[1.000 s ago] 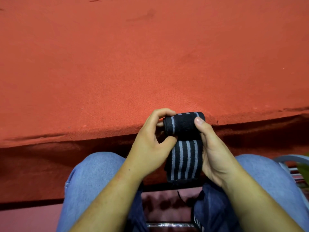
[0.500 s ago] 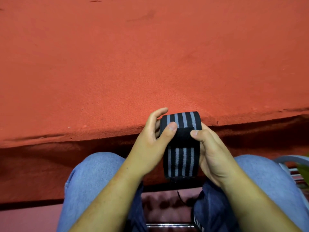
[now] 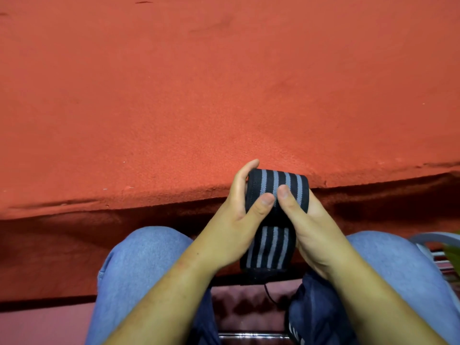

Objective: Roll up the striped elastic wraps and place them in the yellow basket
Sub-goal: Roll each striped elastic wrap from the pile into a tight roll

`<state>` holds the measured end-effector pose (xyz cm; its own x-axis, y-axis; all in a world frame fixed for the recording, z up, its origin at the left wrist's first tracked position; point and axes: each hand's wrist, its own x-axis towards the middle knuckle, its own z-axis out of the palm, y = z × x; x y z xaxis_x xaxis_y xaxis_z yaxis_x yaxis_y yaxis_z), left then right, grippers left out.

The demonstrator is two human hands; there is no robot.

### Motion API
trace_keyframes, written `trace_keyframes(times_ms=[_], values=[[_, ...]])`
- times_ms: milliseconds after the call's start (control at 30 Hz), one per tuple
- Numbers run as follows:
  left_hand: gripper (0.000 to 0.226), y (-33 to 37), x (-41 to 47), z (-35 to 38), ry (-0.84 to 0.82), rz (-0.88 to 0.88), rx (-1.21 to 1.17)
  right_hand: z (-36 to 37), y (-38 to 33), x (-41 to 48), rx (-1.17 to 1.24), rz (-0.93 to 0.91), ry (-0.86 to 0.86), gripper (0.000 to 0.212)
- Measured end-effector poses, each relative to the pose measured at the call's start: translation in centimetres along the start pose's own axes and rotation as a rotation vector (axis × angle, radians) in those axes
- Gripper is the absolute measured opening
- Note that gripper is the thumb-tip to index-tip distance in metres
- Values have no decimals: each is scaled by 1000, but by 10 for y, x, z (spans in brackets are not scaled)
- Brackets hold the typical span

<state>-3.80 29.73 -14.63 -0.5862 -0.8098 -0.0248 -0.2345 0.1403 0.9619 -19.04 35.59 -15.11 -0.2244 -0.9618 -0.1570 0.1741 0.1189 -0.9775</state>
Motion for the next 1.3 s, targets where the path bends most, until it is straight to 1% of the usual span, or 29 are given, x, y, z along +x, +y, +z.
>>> trace_keyframes(times_ms=[67, 167, 233, 400, 533, 633, 800, 900, 1067, 1300], values=[[69, 1, 0, 0, 8, -2, -11, -1, 0, 1, -38, -34, 18, 71], [69, 0, 1, 2, 5, -24, -24, -3, 0, 1, -92, -65, 28, 52], [67, -1, 1, 3, -1, -31, -29, -4, 1, 1, -107, -58, 15, 48], [64, -1, 1, 3, 9, -9, -22, -3, 1, 0, -104, -55, 2, 59], [68, 2, 2, 2, 43, -17, -31, -2, 1, 0, -87, -60, 18, 48], [68, 1, 3, 1, 57, -19, -43, -2, 1, 1, -69, -60, 42, 49], [46, 2, 4, 0, 65, -32, -115, -2, 1, 1, -4, -34, 50, 46], [41, 4, 3, 0, 84, -18, -144, -2, 0, 2, 28, -11, 44, 48], [46, 6, 4, 0, 104, 9, -170, 0, -4, 1, 98, 20, 25, 54], [48, 6, 3, -2, 104, 43, -172, 0, -4, 1, 152, 81, -30, 53]])
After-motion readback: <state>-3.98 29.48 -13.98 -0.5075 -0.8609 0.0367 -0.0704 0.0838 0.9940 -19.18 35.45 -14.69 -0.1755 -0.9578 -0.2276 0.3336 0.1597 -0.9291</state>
